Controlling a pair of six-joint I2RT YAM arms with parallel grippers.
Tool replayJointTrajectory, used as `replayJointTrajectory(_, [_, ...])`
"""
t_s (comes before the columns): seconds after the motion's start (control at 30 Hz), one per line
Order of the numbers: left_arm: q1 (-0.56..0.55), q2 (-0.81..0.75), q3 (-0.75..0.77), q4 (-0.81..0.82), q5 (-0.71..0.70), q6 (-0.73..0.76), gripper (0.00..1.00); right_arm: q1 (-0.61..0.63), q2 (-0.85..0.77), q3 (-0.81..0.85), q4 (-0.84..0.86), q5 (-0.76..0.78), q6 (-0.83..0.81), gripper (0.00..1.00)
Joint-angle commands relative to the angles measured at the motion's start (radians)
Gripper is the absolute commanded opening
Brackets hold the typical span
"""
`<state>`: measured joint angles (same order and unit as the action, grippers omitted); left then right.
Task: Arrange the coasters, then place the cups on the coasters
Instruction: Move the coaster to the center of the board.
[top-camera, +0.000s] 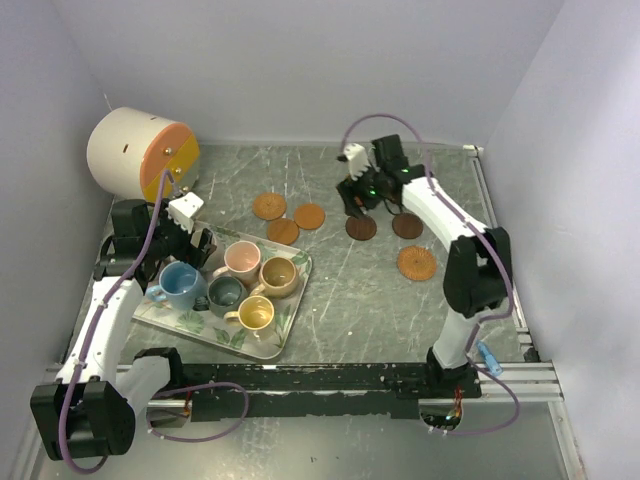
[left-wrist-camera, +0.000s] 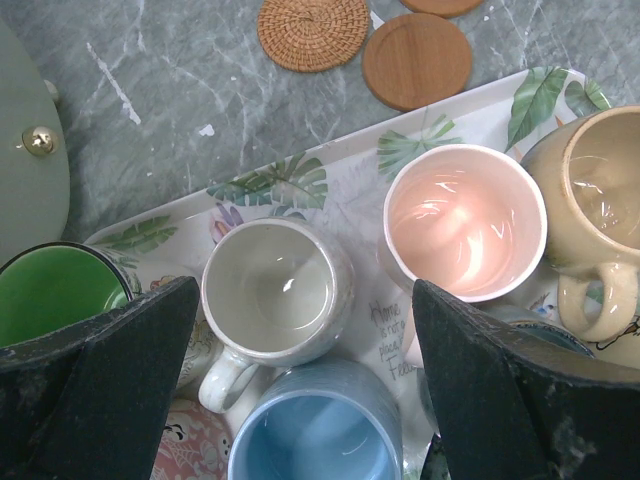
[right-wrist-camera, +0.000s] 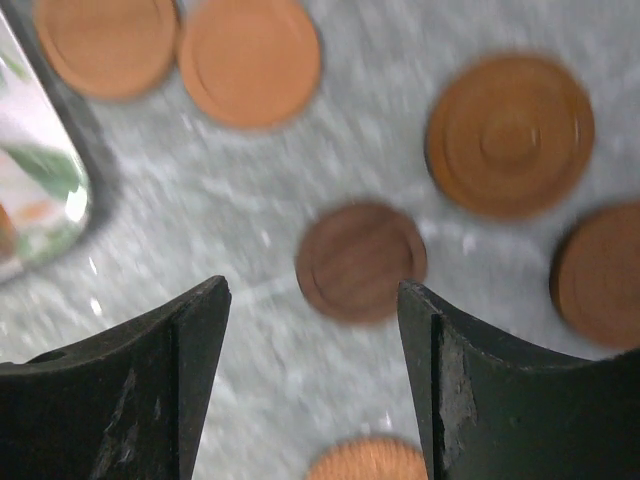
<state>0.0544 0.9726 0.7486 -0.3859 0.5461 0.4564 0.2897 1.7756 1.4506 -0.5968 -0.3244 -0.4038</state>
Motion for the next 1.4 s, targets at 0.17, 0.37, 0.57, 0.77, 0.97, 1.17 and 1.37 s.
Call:
replayJointTrajectory(0.17, [-0.008, -0.029, 0.012, 0.023, 0.000, 0.004, 1.00, 0.183, 0.284, 0.282, 0.212, -0.031, 0.198, 0.67])
replayJointTrajectory(0.37, [-0.007, -0.039, 0.009, 0.020, 0.001, 0.005, 1.00, 0.254, 0.463, 0.427, 0.261, 0.004, 0.248, 0.65])
replayJointTrajectory(0.57, [-0.008, -0.045, 0.008, 0.017, 0.008, 0.008, 1.00, 0.273, 0.572, 0.492, 0.253, 0.132, 0.282, 0.61])
replayJointTrajectory(0.77, [-0.007, -0.035, 0.005, 0.024, 0.014, 0.008, 0.99, 0.271, 0.583, 0.447, 0.279, 0.172, 0.280, 0.58])
replayJointTrajectory(0.97, [-0.008, -0.035, 0.000, 0.024, 0.014, 0.012, 0.99, 0.267, 0.607, 0.451, 0.258, 0.182, 0.280, 0.57])
replayJointTrajectory(1.17, [-0.008, -0.033, 0.000, 0.027, 0.015, 0.013, 1.00, 0.268, 0.643, 0.475, 0.189, 0.161, 0.258, 0.60])
replayJointTrajectory(1.37, [-0.008, -0.031, -0.001, 0.027, 0.018, 0.013, 1.00, 0.266, 0.627, 0.428, 0.166, 0.152, 0.238, 0.61])
